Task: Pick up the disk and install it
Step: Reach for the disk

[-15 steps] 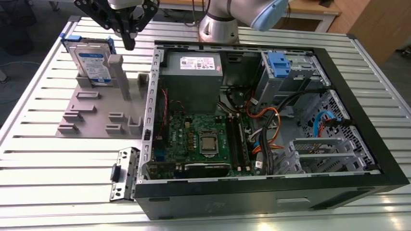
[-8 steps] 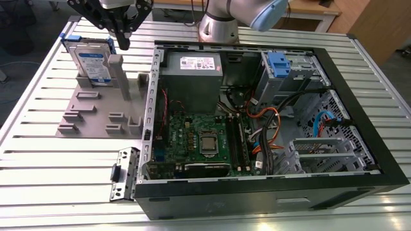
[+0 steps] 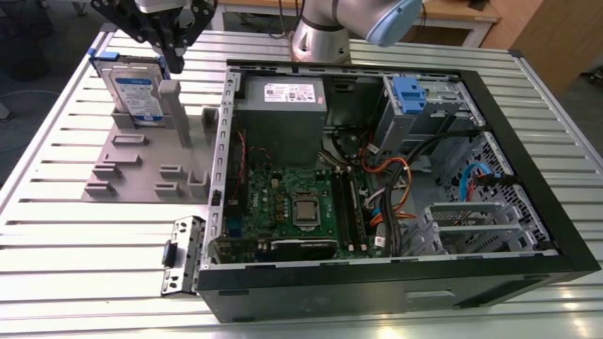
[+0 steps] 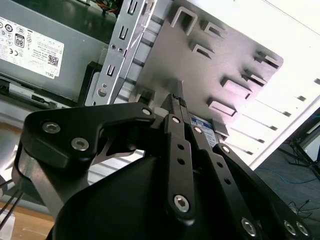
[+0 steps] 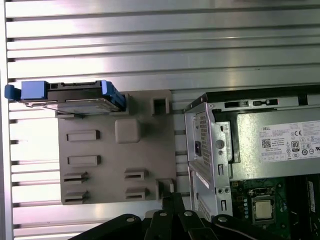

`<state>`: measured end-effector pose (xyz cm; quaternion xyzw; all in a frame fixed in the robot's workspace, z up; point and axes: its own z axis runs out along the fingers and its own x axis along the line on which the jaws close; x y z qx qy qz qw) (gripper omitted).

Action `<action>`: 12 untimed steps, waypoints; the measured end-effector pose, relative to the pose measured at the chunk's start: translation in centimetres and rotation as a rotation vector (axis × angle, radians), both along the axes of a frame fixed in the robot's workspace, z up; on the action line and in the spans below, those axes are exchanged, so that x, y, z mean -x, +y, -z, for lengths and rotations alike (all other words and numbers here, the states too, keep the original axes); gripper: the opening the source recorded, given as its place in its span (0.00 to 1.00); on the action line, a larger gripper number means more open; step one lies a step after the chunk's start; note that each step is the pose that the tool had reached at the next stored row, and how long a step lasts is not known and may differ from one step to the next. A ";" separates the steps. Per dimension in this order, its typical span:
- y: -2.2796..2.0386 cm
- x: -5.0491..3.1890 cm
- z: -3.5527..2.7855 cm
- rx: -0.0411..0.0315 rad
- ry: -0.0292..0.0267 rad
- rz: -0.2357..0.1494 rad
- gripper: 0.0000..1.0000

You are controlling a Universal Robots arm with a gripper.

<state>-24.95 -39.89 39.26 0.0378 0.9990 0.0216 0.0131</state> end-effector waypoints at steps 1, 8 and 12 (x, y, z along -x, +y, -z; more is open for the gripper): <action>0.00 0.05 0.07 0.0001 0.0000 0.000 0.10; 0.30 0.56 1.25 0.0010 0.0002 0.000 0.10; 0.74 0.96 1.93 0.0034 0.0000 0.000 0.10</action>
